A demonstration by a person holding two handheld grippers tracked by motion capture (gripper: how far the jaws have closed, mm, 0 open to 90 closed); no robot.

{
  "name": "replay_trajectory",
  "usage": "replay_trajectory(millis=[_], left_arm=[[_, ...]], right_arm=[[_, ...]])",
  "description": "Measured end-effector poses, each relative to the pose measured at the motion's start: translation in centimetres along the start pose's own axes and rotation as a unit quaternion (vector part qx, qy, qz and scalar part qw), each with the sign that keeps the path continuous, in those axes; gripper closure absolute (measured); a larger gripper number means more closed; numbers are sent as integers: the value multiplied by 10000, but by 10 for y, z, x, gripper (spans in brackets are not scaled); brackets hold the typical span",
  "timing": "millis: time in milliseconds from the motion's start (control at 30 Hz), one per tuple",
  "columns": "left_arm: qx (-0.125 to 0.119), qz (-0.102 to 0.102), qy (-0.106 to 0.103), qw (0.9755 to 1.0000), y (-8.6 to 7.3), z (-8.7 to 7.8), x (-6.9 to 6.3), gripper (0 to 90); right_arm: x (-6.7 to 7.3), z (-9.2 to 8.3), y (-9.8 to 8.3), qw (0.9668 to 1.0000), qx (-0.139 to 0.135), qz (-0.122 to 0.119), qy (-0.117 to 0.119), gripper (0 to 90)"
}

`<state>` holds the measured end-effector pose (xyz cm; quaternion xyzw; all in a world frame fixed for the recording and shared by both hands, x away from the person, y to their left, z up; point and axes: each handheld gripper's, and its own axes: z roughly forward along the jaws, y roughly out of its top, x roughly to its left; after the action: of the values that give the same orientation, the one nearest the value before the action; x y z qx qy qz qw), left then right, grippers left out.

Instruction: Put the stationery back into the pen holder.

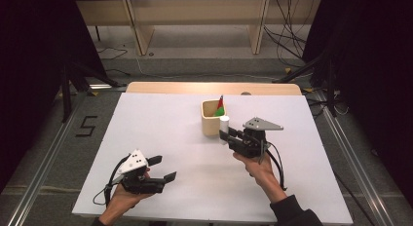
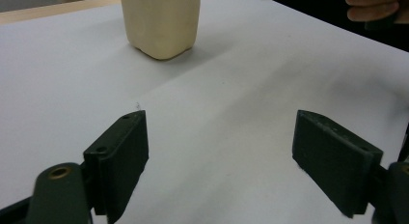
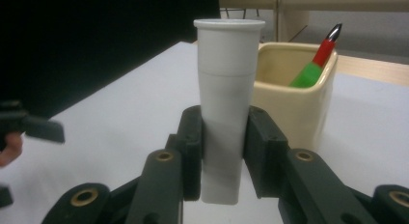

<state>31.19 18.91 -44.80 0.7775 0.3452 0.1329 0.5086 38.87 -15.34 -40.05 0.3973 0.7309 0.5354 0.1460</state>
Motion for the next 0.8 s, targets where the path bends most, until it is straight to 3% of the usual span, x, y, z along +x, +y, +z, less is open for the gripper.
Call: replay_trajectory(millis=[133, 433, 567, 800], left_arm=[[52, -36, 27, 10000, -5, -1, 2, 181], [-178, -169, 84, 9997, -5, -12, 5, 168], [-83, -108, 92, 9999, -7, -12, 6, 168], [-145, -151, 121, 9997, -8, -13, 8, 168]], right_arm=[[-8, 7, 15, 9999, -58, 136, -52, 704], [-8, 24, 41, 9997, -117, 150, -133, 704], [-11, 34, 48, 9996, -104, 234, -126, 704], [-16, 52, 59, 9993, -9, 295, -249, 704]])
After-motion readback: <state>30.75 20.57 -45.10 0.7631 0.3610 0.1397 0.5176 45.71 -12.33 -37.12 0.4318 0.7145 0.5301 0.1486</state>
